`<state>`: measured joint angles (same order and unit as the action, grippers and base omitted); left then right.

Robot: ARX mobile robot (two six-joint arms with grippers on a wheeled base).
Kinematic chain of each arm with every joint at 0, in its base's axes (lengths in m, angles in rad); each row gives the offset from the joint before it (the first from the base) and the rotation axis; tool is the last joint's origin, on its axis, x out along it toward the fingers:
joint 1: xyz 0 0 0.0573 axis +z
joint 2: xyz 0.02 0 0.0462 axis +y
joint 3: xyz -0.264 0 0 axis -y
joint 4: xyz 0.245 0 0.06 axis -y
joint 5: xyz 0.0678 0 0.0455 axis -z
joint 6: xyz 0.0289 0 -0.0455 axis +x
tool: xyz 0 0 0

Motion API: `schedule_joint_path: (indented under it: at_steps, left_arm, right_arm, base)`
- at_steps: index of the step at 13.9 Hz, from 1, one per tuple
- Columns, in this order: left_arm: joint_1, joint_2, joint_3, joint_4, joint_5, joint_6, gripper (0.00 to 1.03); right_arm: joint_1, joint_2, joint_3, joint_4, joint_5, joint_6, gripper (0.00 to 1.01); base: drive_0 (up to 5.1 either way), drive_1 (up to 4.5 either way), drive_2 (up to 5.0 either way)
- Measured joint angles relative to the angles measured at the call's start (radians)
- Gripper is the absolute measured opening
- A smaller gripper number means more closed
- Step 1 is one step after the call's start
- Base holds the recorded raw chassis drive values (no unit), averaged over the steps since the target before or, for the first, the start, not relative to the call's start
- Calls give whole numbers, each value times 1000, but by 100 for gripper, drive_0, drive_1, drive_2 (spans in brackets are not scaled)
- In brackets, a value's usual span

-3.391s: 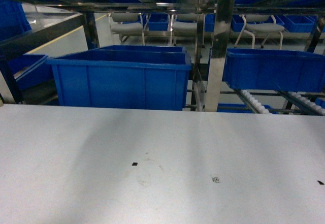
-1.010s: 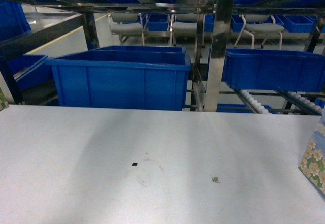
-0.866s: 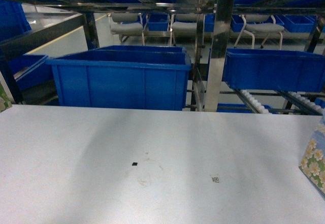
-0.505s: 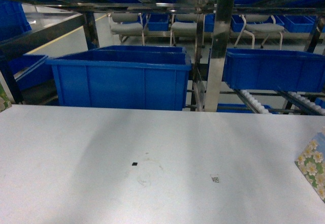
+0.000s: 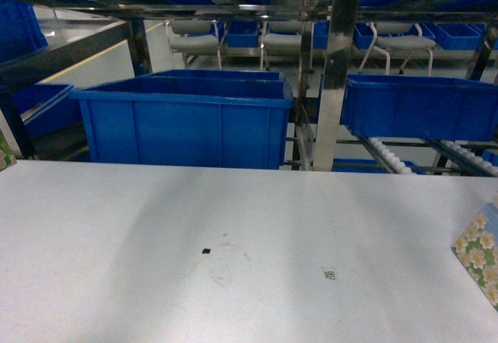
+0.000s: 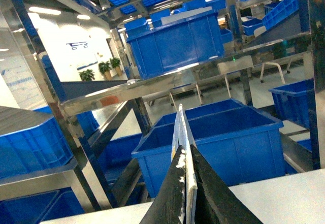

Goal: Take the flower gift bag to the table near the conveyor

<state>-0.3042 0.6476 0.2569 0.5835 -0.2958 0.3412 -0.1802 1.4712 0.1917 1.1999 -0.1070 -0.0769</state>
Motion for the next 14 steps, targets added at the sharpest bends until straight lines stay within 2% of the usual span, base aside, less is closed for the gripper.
schedule_joint_path:
  at_steps: [5, 7, 9, 11, 13, 14]
  left_arm:
    - [0, 0, 0, 0, 0, 0, 2]
    - [0, 0, 0, 0, 0, 0, 2]
    - [0, 0, 0, 0, 0, 0, 2]
    - [0, 0, 0, 0, 0, 0, 2]
    - [0, 0, 0, 0, 0, 0, 2]
    - [0, 0, 0, 0, 0, 0, 2]
  right_arm:
    - [65, -407, -107, -272, 53, 13, 98]
    - [127, -632, -143, -451, 110, 16, 98]
    - [152, -908, -153, -684, 178, 21, 98]
    - [211, -1168, -158, -927, 229, 24, 98]
    - [268, -1337, -166, -1096, 306, 17, 98]
    - [272, -1355, -170, -1101, 312, 11, 98]
  base:
    - [0, 0, 0]
    - [0, 0, 0]
    - [0, 0, 0]
    - [0, 0, 0]
    - [0, 0, 0]
    - [0, 0, 0]
